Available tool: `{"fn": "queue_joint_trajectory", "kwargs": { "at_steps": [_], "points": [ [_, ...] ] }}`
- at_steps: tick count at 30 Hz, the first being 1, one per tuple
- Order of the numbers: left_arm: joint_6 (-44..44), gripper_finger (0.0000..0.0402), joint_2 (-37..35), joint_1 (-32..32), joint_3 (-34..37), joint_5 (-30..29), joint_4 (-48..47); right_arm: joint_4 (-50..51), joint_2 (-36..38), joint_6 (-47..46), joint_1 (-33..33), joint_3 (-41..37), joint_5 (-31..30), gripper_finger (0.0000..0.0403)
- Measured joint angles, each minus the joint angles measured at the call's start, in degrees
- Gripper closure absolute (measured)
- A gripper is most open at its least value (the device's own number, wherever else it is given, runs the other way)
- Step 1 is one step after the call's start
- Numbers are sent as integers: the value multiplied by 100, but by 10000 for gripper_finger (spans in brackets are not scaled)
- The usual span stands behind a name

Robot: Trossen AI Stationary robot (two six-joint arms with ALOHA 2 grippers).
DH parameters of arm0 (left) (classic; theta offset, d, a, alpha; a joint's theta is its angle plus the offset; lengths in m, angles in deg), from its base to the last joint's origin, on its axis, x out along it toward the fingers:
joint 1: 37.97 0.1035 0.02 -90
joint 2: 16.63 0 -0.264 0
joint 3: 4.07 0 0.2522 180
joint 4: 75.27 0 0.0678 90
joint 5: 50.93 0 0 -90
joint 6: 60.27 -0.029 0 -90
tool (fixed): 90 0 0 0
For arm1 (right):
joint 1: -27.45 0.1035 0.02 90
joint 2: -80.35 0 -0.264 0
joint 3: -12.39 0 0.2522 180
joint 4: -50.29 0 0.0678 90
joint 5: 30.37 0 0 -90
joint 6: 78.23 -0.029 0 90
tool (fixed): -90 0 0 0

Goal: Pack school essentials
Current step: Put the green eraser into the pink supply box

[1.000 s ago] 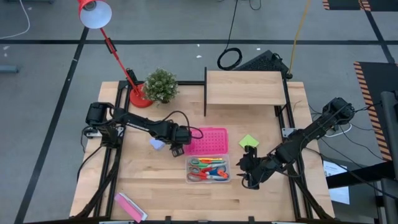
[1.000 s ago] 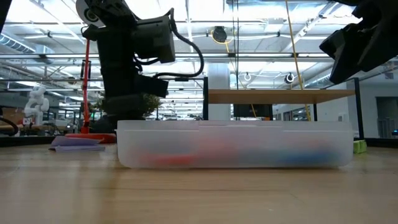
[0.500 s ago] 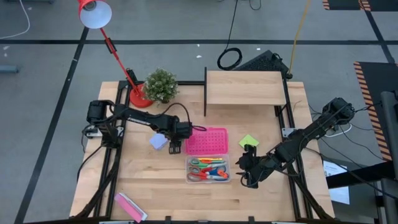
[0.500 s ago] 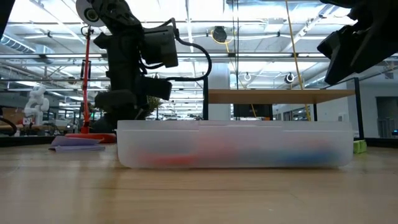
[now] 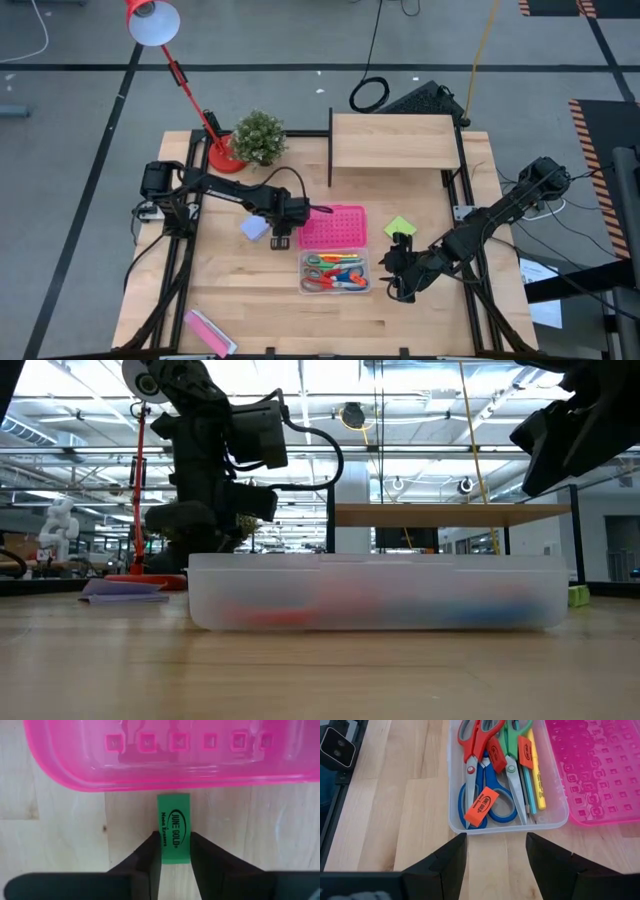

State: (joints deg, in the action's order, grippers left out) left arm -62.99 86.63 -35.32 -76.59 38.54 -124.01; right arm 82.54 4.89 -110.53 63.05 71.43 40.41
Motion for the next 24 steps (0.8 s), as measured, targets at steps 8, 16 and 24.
{"fn": "queue_joint_trajectory", "kwargs": {
  "at_steps": [8, 16, 24],
  "points": [
    [97, 309, -55, -33, 11, -66, -12, 5, 0, 0, 0, 0, 2, 204],
    [621, 309, -251, -136, 28, -167, -700, 7, 0, -2, 0, 0, 2, 204],
    [1608, 309, -1046, -358, 28, -282, -1186, 9, -2, -2, 2, -2, 2, 204]
  ]
}}
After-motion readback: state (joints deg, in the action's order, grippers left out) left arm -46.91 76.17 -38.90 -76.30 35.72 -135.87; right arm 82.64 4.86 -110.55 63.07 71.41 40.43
